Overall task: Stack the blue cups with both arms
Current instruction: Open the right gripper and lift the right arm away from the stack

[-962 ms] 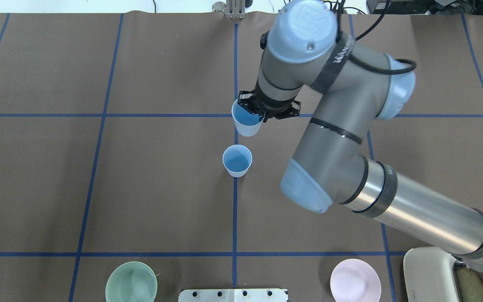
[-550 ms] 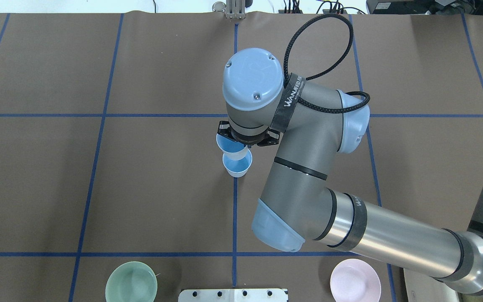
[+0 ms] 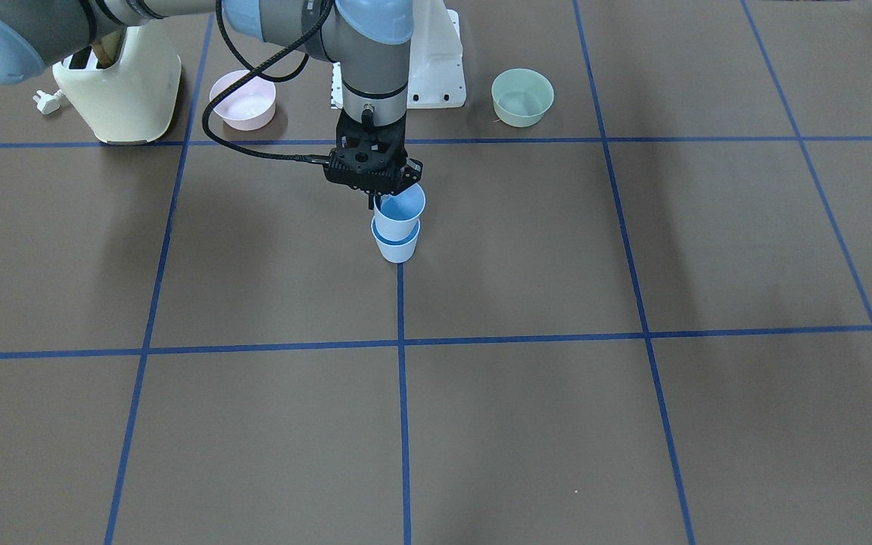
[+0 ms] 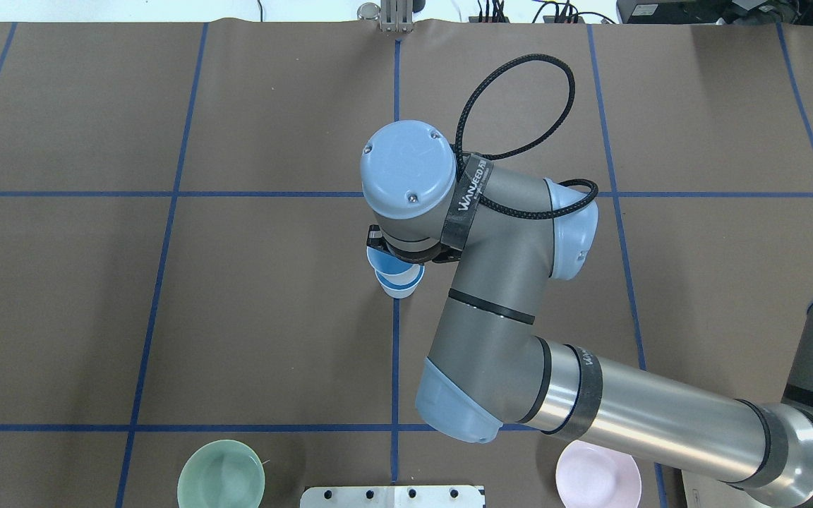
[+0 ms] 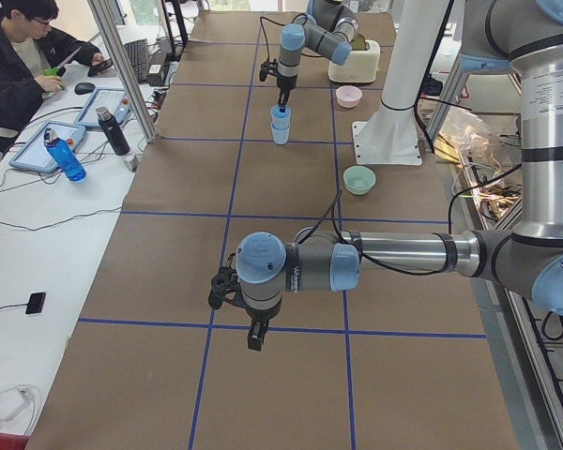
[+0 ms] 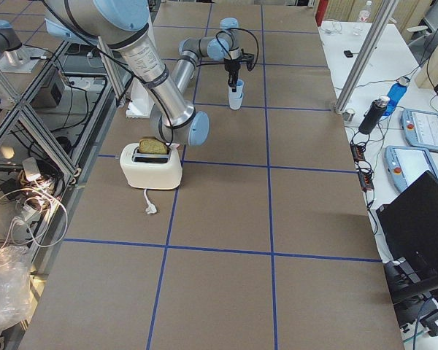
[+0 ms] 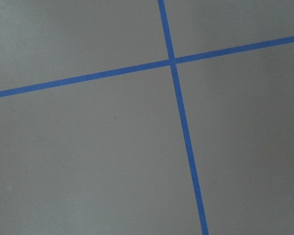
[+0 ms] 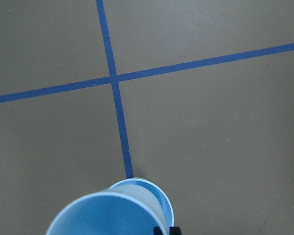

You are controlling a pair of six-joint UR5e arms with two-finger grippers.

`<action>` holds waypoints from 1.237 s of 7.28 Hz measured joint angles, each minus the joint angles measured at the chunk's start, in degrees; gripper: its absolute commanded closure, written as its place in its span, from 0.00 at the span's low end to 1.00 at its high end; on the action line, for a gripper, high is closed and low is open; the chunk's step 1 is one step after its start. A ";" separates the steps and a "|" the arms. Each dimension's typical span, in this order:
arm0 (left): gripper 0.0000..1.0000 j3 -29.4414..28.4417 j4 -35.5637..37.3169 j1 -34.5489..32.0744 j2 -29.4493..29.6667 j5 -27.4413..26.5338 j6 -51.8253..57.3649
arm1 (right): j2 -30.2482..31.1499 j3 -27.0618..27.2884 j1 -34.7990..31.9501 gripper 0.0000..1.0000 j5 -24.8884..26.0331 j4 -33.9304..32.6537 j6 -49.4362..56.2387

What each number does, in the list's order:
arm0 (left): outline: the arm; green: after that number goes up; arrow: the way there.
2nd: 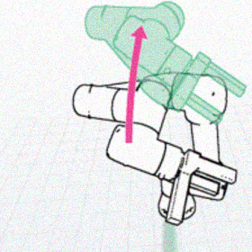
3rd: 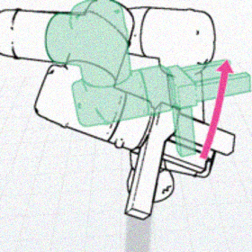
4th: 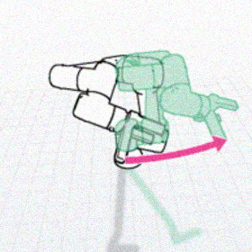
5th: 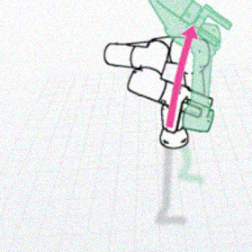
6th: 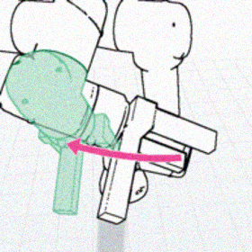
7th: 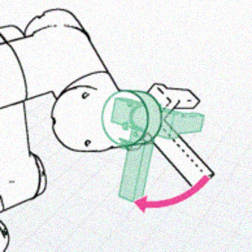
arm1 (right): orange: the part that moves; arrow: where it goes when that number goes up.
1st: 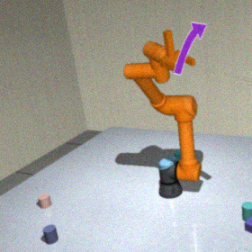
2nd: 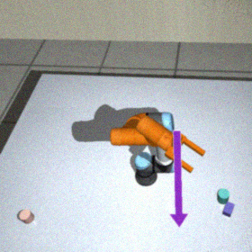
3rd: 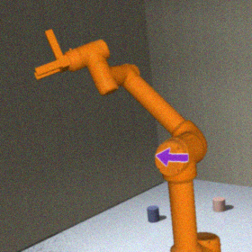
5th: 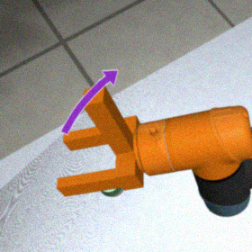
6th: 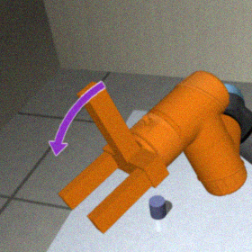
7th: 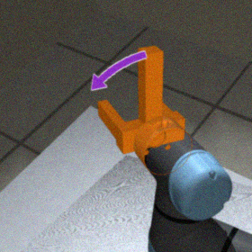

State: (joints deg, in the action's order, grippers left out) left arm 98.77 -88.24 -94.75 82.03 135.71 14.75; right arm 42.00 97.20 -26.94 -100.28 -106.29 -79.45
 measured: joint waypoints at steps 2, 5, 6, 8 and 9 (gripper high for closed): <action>0.02 0.02 0.00 0.00 -0.10 -0.01 0.01 | 0.18 -1.25 0.52 0.61 0.33 0.20 0.00; 0.02 0.02 -0.02 0.00 -0.12 -0.01 0.01 | 0.24 -2.50 0.63 0.00 1.10 0.29 0.00; 0.02 0.02 -0.01 0.00 -0.12 -0.01 0.01 | 0.10 -2.41 0.45 0.00 1.62 0.31 0.14; 0.02 0.02 0.24 0.02 -0.11 -0.05 -0.62 | -0.32 -1.74 -2.49 0.00 0.98 0.82 1.74; 0.02 0.01 0.59 0.05 -0.11 -0.14 -1.70 | -0.19 -1.58 -5.91 0.00 -1.44 1.54 4.45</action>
State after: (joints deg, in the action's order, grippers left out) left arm 98.78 -87.65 -94.69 81.93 135.57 13.05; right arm 41.81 95.63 -32.85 -101.73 -104.74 -75.00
